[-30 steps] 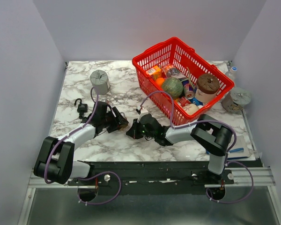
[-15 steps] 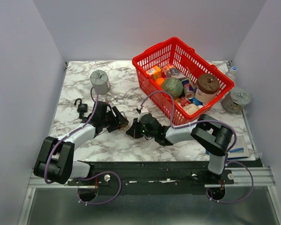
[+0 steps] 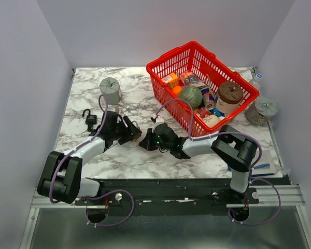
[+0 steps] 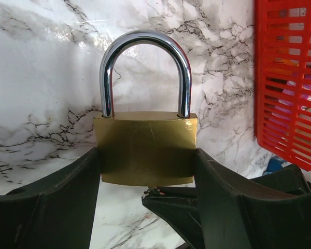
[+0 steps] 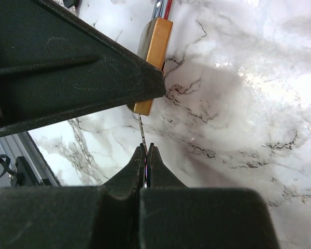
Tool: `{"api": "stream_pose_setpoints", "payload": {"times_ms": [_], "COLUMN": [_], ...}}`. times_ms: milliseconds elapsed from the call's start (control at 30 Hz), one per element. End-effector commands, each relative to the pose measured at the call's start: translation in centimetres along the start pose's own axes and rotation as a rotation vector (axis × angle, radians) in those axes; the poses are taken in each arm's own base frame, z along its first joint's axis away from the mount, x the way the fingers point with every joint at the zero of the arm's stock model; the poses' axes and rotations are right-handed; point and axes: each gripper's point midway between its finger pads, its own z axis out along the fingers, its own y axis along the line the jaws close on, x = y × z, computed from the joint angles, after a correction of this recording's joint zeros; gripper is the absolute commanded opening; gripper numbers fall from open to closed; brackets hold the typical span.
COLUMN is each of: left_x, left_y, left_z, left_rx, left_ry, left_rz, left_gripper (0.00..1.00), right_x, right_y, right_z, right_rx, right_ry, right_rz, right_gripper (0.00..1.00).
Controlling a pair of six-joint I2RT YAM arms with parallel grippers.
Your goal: Unlock with the key
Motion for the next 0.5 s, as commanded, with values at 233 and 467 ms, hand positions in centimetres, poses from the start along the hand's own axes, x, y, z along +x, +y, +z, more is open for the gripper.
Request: {"api": "stream_pose_setpoints", "payload": {"times_ms": [233,467], "left_x": [0.4,0.6], "left_y": [-1.1,-1.0], "left_z": [0.1,0.2], "left_rx": [0.065,0.063], "left_ry": [0.025,0.032], "left_rz": [-0.017,-0.026], "left_gripper": [0.00,0.00], "right_x": [-4.5,-6.3], "right_y": [-0.6,-0.4], "right_z": [1.9,2.2], "right_rx": [0.083,0.108], "right_ry": [-0.150,-0.203], "right_rz": [0.020,0.013], "right_gripper": [0.01,0.01]}}
